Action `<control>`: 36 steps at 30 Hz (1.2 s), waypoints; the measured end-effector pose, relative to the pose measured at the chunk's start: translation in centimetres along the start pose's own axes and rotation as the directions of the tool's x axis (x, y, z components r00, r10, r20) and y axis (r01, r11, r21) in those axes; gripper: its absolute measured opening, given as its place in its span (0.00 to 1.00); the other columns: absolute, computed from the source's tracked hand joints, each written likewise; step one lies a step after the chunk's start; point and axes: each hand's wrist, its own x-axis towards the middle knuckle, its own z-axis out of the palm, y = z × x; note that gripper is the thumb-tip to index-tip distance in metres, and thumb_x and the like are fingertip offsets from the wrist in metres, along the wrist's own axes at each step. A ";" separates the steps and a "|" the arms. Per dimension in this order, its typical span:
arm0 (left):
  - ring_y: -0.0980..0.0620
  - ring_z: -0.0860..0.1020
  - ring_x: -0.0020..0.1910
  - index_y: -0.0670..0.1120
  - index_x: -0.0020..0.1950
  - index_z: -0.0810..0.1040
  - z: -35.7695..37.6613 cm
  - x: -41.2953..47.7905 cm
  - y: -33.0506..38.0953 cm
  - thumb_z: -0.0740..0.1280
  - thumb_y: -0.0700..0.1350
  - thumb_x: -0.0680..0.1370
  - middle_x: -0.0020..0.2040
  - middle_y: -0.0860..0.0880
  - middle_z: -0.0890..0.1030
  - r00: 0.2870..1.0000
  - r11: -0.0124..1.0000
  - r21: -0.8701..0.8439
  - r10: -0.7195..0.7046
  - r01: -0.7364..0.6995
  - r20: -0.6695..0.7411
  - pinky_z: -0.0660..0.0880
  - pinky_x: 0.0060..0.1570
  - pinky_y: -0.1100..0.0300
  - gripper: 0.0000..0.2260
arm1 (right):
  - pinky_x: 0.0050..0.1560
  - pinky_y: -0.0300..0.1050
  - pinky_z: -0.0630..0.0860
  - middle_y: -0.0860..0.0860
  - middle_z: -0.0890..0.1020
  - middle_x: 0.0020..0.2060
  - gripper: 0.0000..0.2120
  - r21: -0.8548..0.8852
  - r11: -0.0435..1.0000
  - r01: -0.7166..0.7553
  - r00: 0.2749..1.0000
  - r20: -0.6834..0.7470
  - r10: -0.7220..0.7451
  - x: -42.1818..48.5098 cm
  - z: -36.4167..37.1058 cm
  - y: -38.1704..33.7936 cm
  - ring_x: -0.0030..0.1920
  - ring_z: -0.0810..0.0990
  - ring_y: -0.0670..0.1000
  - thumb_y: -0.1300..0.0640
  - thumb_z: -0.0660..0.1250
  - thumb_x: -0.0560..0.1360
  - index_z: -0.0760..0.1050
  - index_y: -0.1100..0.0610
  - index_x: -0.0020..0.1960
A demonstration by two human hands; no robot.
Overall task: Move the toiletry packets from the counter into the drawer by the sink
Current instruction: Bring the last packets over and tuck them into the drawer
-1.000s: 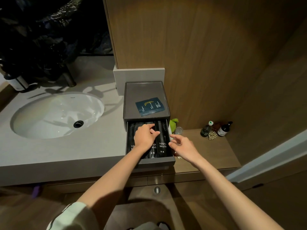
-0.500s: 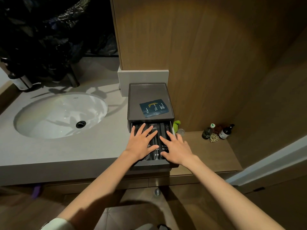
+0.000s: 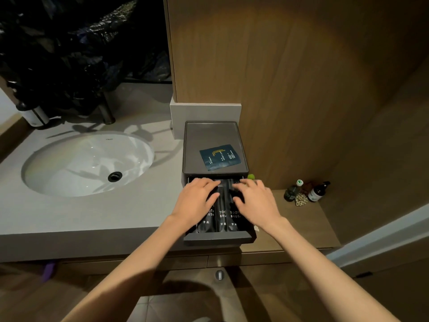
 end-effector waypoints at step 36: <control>0.43 0.73 0.62 0.48 0.70 0.70 -0.4 13.4 -4.7 0.70 0.48 0.75 0.62 0.43 0.77 0.970 0.973 -0.105 -0.187 0.204 0.155 0.71 0.63 0.48 0.24 | 0.66 0.44 0.70 0.47 0.79 0.62 0.17 0.385 0.923 -0.030 1.000 0.012 0.028 6.5 -1.0 4.2 0.64 0.75 0.50 0.60 0.63 0.77 0.77 0.51 0.64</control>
